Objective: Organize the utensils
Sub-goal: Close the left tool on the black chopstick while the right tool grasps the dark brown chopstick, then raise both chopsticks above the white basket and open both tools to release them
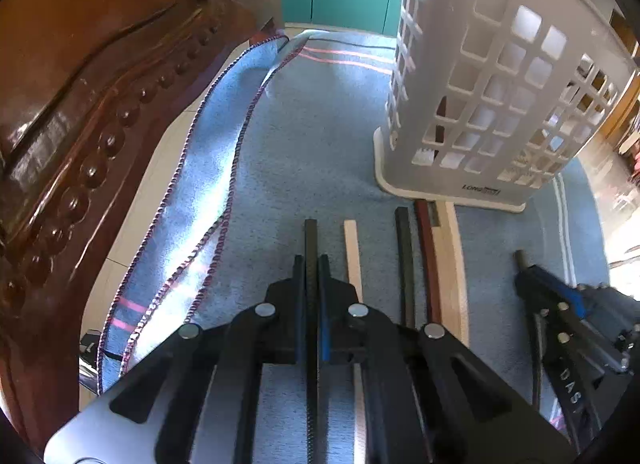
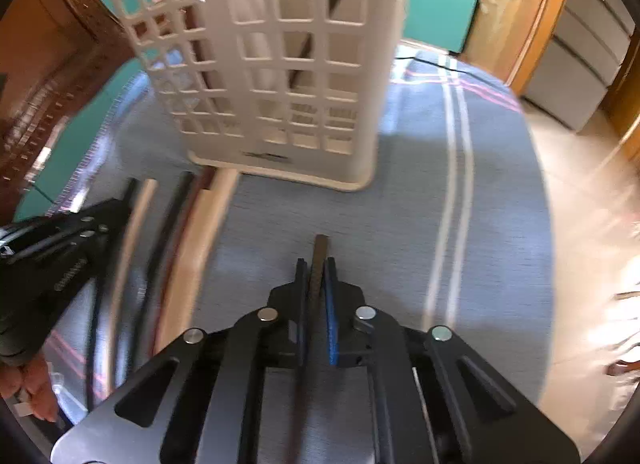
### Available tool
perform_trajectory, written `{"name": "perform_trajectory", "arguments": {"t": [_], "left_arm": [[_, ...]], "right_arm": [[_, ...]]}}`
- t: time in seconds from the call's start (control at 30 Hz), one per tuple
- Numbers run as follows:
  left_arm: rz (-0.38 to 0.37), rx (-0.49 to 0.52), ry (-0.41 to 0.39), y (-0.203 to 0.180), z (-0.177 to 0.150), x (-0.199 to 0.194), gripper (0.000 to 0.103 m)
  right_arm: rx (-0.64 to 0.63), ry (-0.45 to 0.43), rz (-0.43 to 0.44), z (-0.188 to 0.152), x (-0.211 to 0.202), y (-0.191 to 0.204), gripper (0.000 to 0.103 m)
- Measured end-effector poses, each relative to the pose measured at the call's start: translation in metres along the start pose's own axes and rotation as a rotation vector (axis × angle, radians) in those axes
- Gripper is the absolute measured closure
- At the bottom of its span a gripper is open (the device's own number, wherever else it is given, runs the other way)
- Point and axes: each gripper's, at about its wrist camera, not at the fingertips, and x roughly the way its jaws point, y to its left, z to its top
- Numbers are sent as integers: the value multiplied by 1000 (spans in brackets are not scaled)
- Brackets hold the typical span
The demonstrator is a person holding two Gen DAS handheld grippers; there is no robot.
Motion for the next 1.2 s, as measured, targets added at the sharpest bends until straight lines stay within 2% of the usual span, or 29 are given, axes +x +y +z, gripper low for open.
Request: {"name": "perform_trajectory", "arguments": {"t": [0.17, 0.37, 0.53, 0.77, 0.83, 0.93, 1.0, 1.13, 1.2], "left_arm": [[-41, -7, -86, 2, 3, -32, 96], [-136, -3, -235, 4, 5, -101, 96], [-212, -74, -430, 21, 12, -168, 96], [-318, -174, -614, 44, 34, -240, 96], [-343, -215, -710, 48, 42, -261, 96], [-394, -306, -828, 53, 52, -271, 96], [-402, -355, -865, 55, 56, -268, 96], [-363, -385, -854, 47, 69, -241, 96], [-329, -367, -826, 37, 74, -225, 96]], "right_arm": [[12, -78, 67, 0, -33, -1, 96], [7, -262, 149, 3, -123, -10, 96], [53, -403, 218, -5, -190, -23, 96], [74, -587, 270, 18, -259, -43, 96], [84, -640, 269, 32, -273, -47, 96], [113, -744, 241, 49, -290, -54, 96], [135, -819, 228, 57, -297, -60, 96], [182, -975, 215, 62, -304, -66, 96], [188, -979, 171, 68, -289, -65, 96]]}}
